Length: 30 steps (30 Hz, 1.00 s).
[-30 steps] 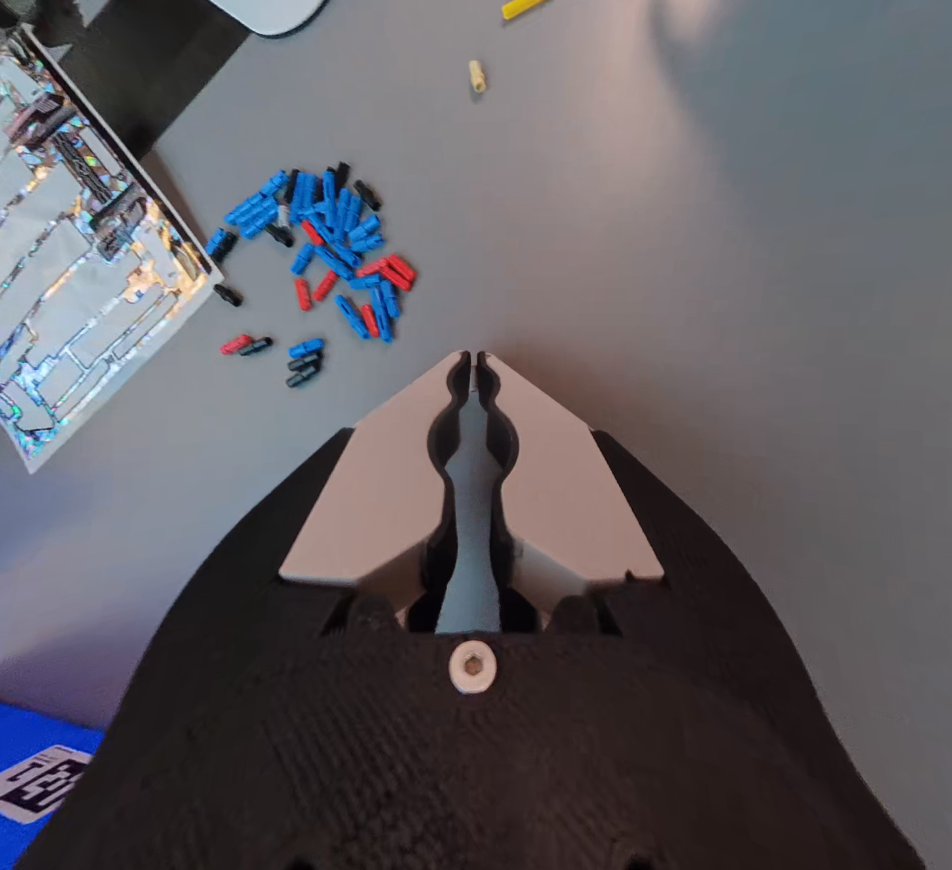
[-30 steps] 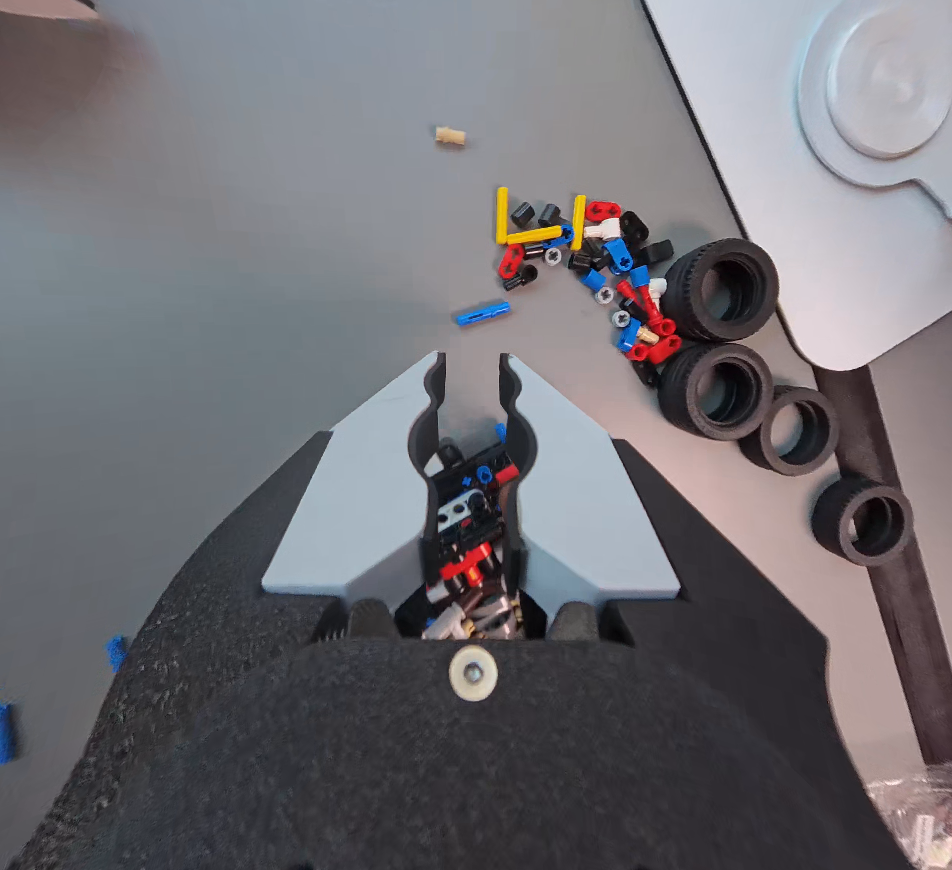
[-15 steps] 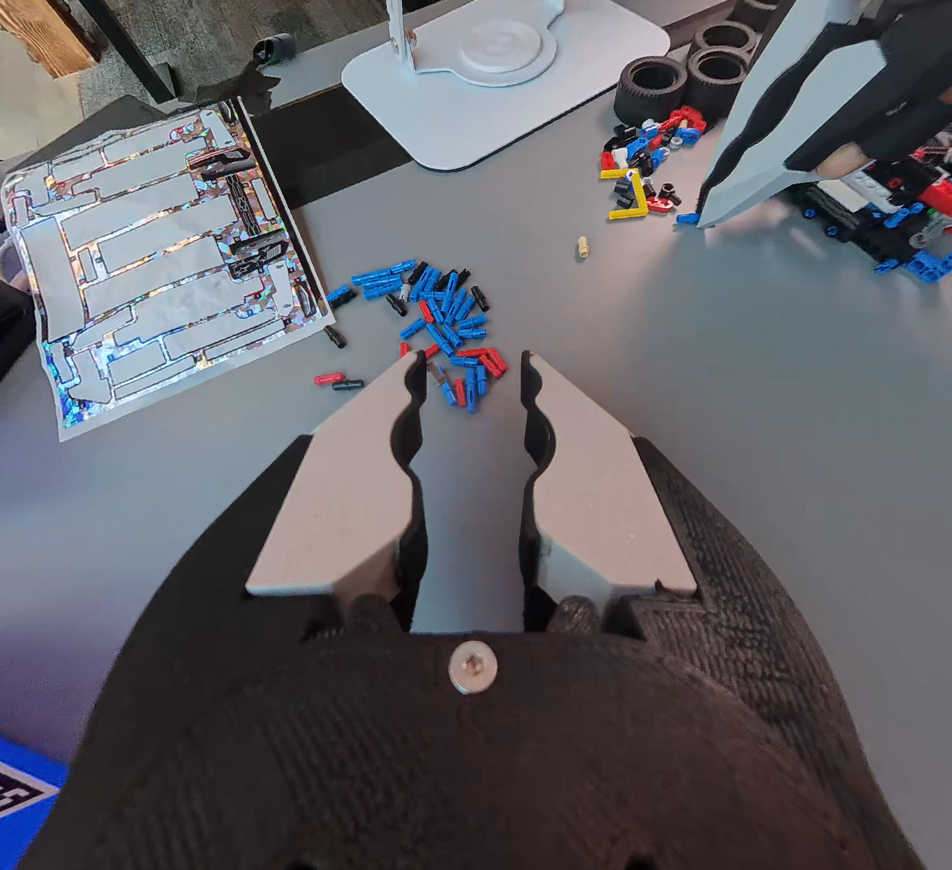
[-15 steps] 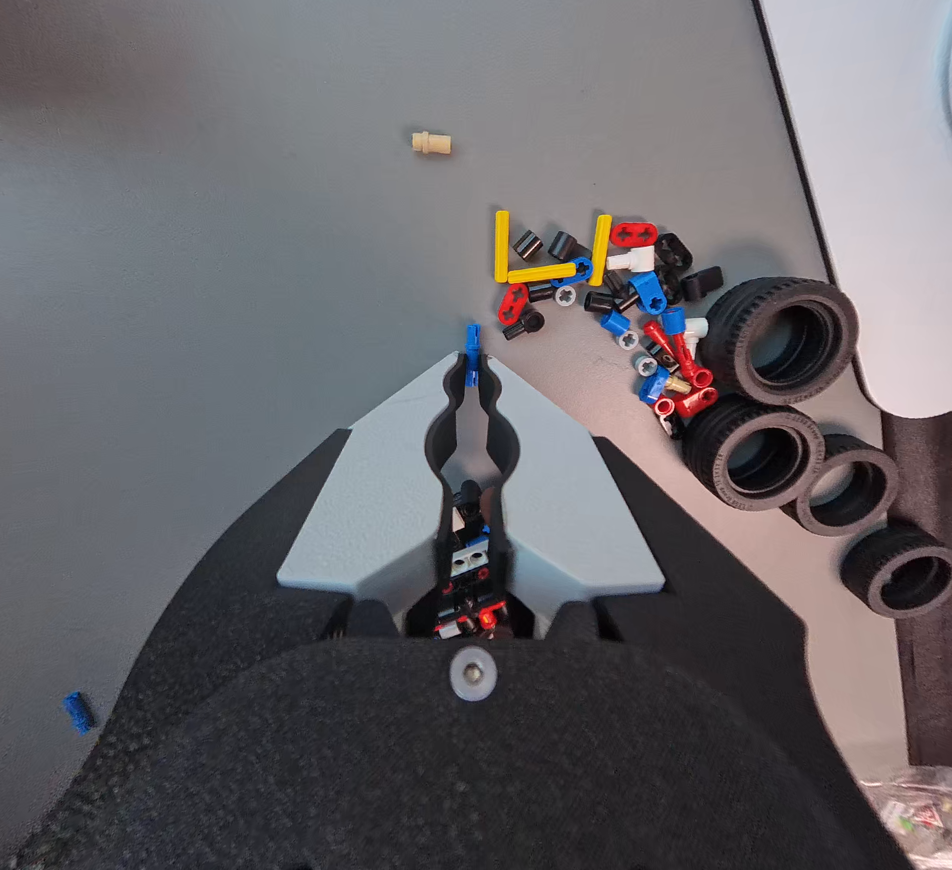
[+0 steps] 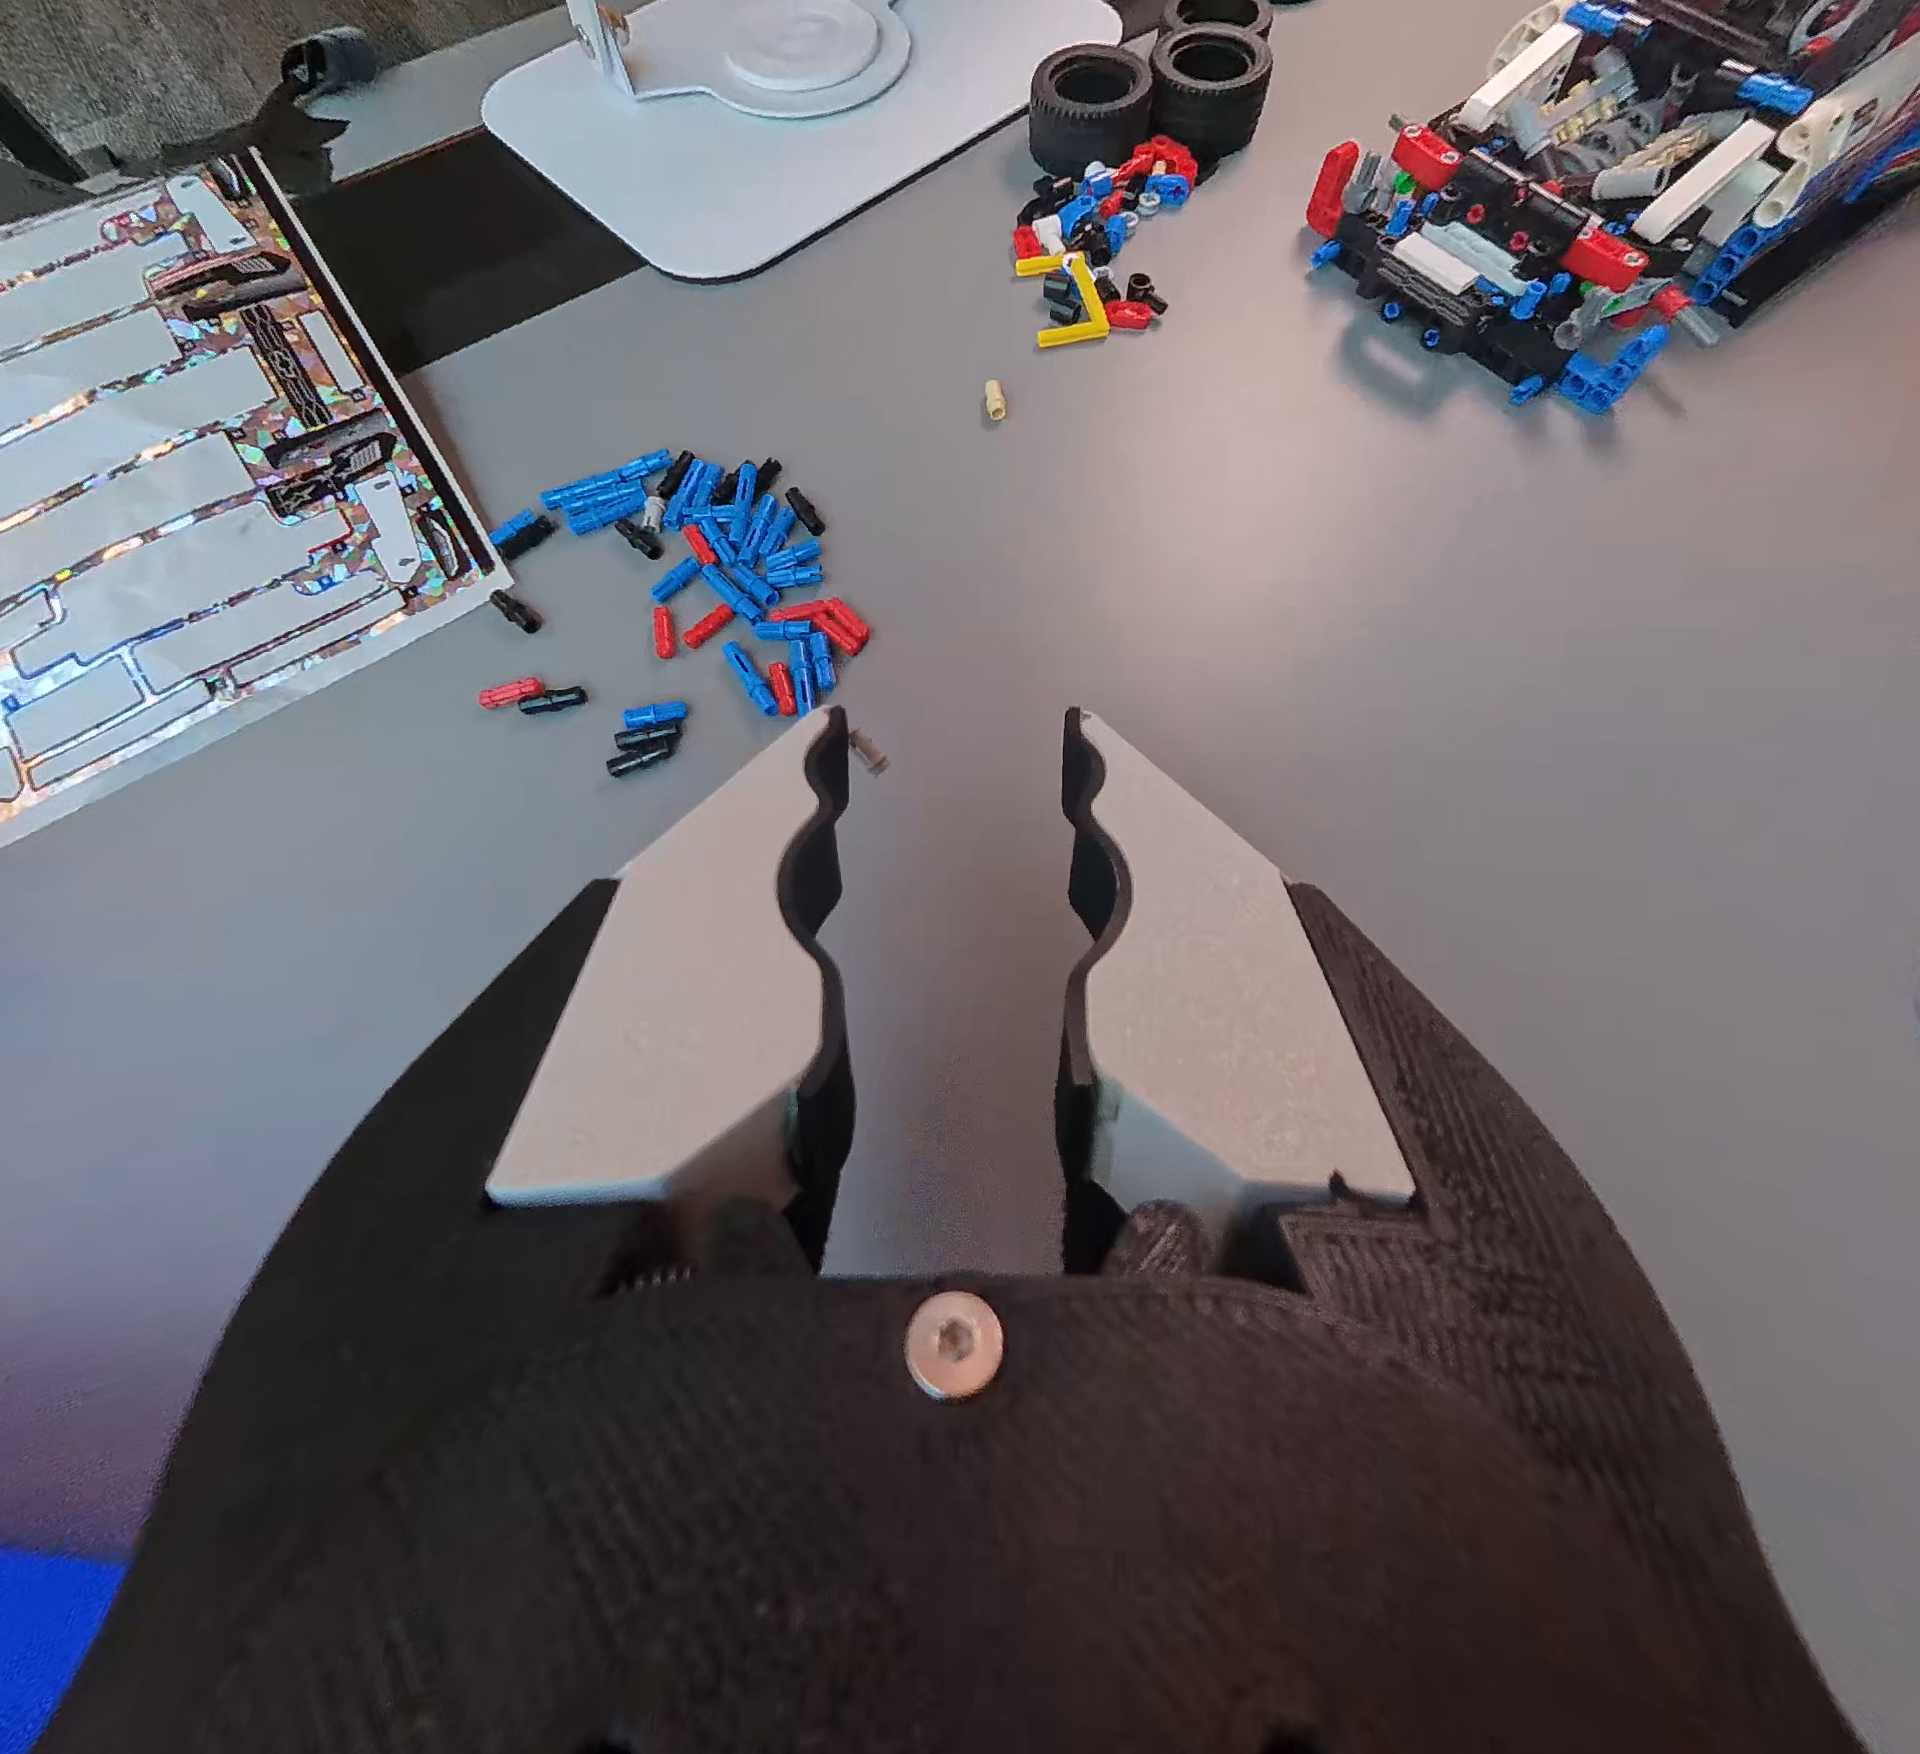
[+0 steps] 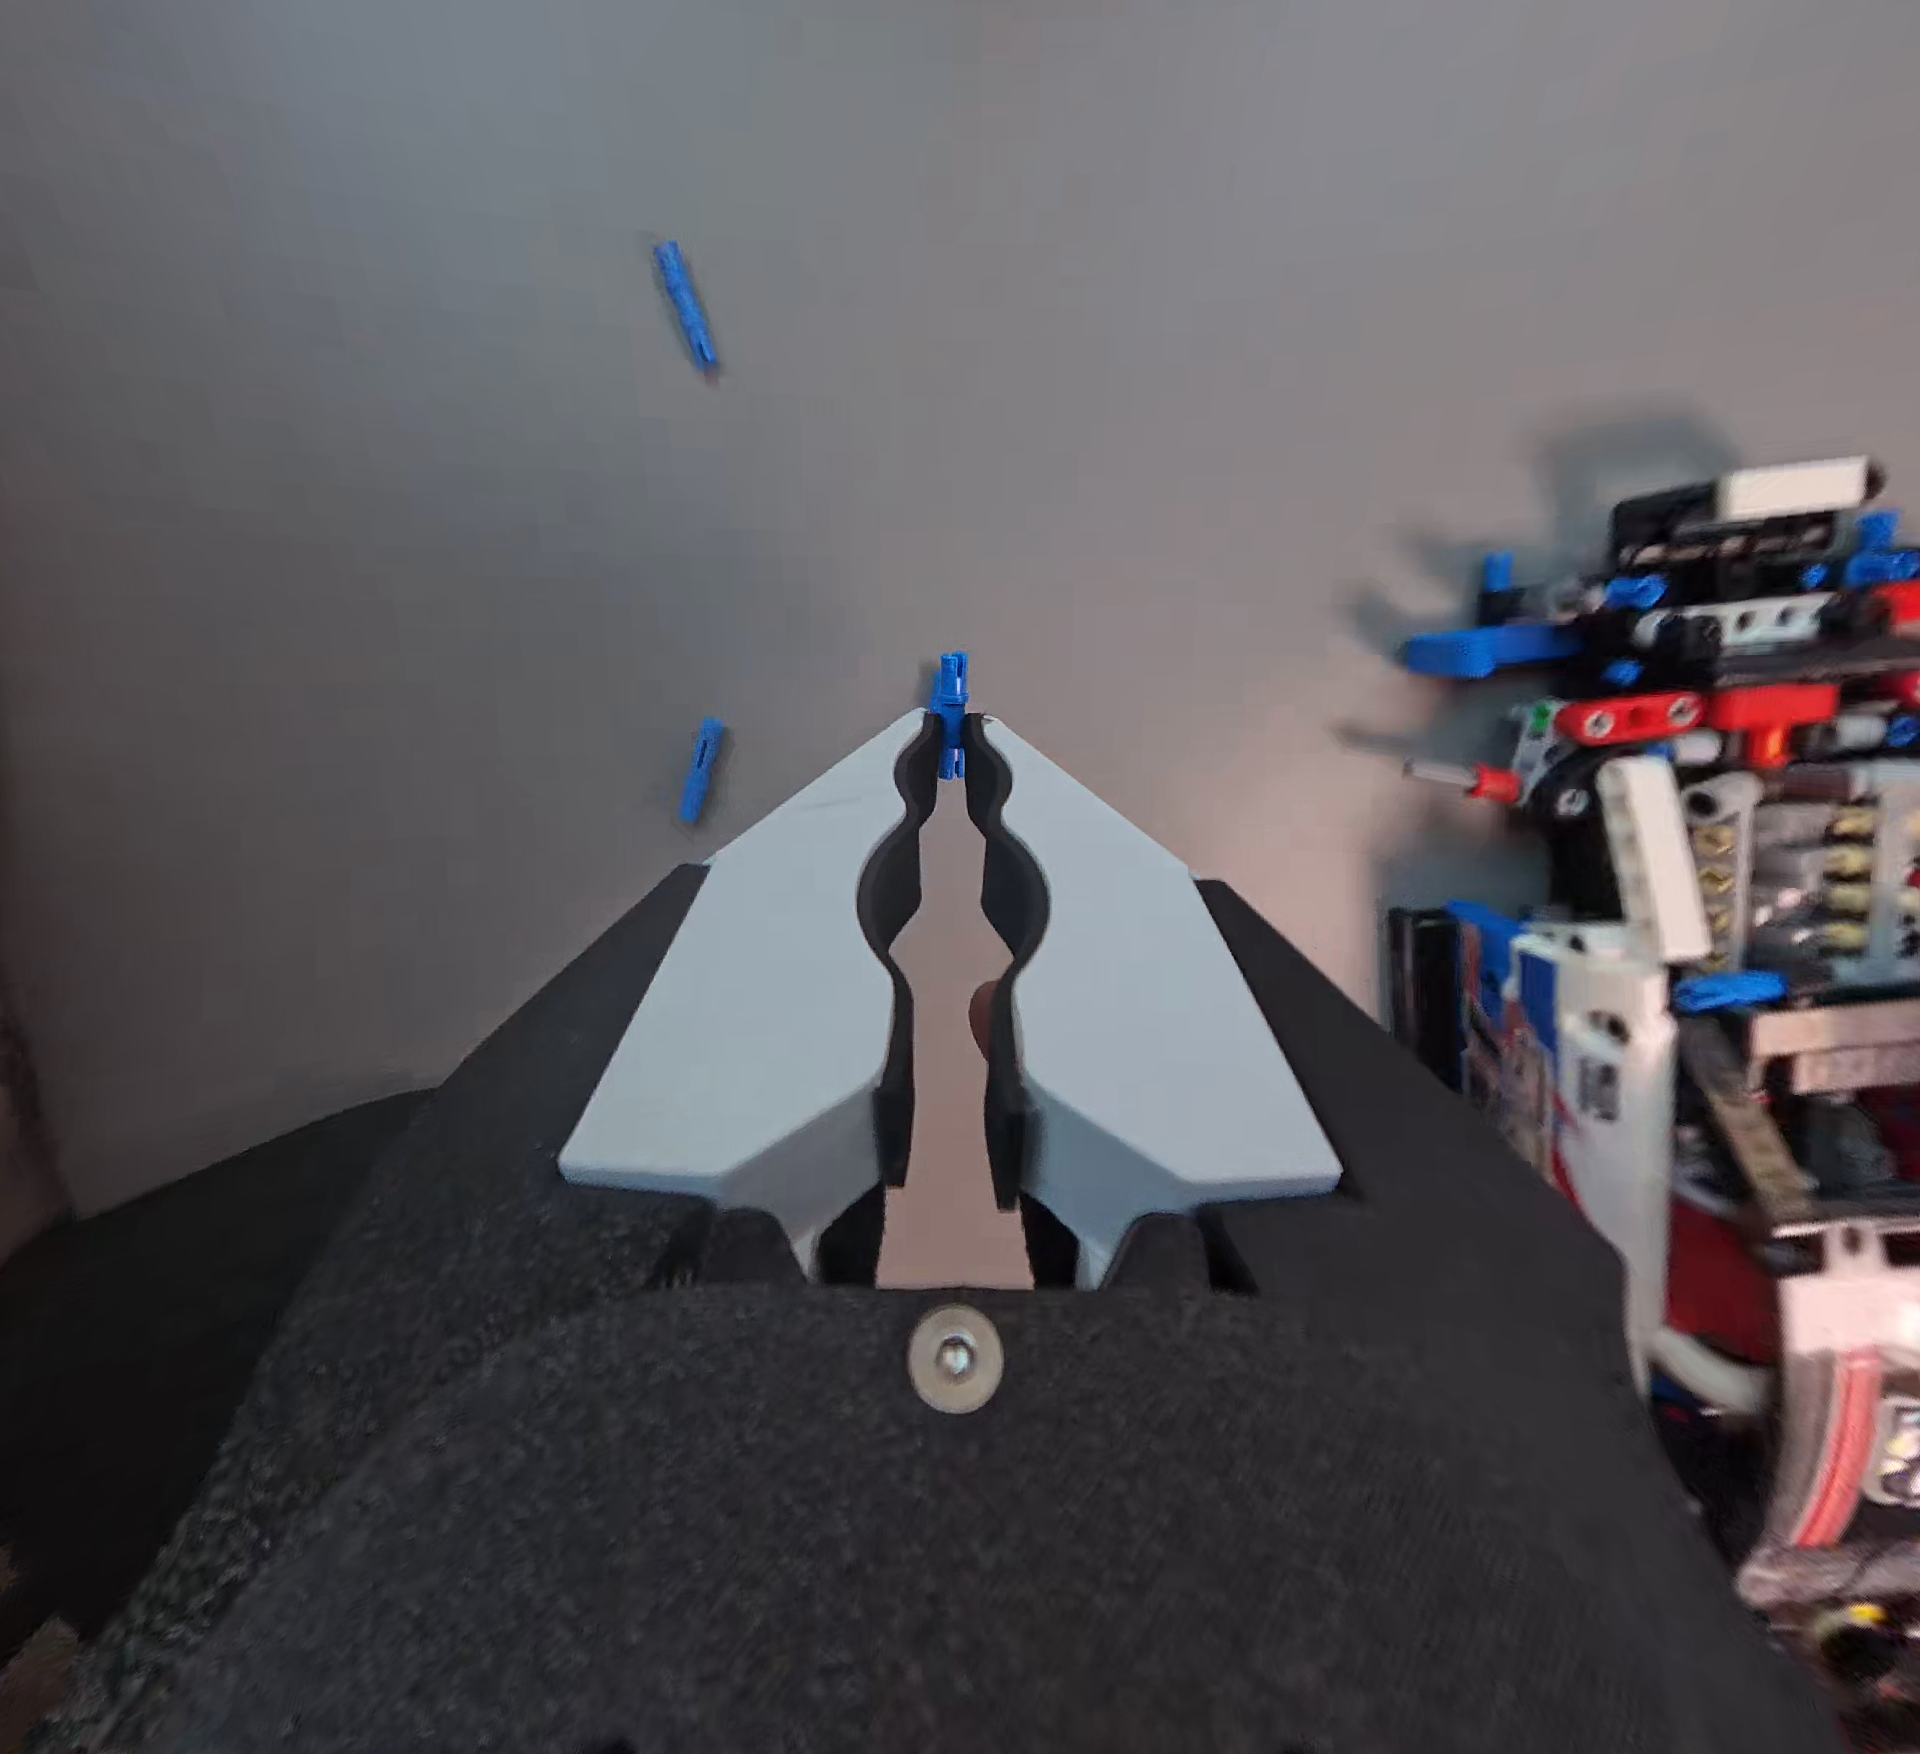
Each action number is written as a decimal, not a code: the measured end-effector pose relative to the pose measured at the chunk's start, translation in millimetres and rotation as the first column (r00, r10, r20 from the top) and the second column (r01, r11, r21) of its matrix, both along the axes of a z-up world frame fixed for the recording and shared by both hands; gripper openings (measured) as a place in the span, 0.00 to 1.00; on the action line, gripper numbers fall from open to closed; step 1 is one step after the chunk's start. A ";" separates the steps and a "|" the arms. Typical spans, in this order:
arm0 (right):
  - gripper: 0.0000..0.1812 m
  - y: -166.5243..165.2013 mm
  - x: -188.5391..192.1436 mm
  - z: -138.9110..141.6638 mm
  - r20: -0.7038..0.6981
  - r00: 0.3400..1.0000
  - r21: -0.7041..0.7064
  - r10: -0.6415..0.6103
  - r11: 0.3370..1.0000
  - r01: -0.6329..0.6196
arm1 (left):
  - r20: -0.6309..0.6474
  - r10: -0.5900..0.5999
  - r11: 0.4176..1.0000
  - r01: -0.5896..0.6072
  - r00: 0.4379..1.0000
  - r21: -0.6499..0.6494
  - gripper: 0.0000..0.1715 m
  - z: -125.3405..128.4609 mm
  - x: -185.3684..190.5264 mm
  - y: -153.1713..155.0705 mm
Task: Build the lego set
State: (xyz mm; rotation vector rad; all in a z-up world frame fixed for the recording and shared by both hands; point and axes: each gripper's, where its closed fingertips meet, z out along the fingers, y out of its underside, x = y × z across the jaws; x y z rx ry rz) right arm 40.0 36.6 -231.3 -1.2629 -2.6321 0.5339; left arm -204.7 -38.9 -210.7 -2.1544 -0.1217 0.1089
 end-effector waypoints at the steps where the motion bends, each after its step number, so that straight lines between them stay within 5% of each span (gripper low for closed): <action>1: 0.01 1.9 8.5 -5.0 0.001 1.000 -0.007 -0.029 1.000 0.029 | 0.000 0.003 1.000 -0.003 1.000 -0.008 0.25 -4.3 -3.3 4.7; 8: 0.01 -0.6 35.9 -16.7 -0.025 0.990 -0.087 -0.142 0.987 0.139 | -0.026 0.055 0.985 -0.058 0.998 -0.163 0.56 -41.7 -29.4 32.5; 11: 0.01 0.4 41.2 -19.3 -0.026 0.987 -0.089 -0.159 0.984 0.156 | 0.070 0.030 0.977 -0.015 0.997 -0.211 0.58 -53.7 -20.3 35.5; 17: 0.01 3.6 45.5 -18.5 -0.048 0.982 -0.104 -0.182 0.979 0.177 | -0.016 0.021 0.994 -0.023 1.000 -0.108 0.57 -29.2 -25.2 38.3; 21: 0.01 5.8 46.3 -18.7 -0.056 0.978 -0.115 -0.200 0.975 0.193 | -0.113 0.098 0.994 -0.090 0.989 0.069 0.46 17.7 -41.5 39.8; 24: 0.01 9.7 53.9 -26.1 -0.026 0.981 -0.082 -0.192 0.978 0.190 | -0.102 0.144 0.989 -0.140 0.984 0.045 0.35 41.3 -55.6 32.8; 30: 0.02 13.7 51.1 -30.6 -0.068 0.981 -0.031 -0.181 0.983 0.179 | -0.010 0.070 0.949 -0.070 0.997 -0.307 0.21 12.0 -66.7 23.8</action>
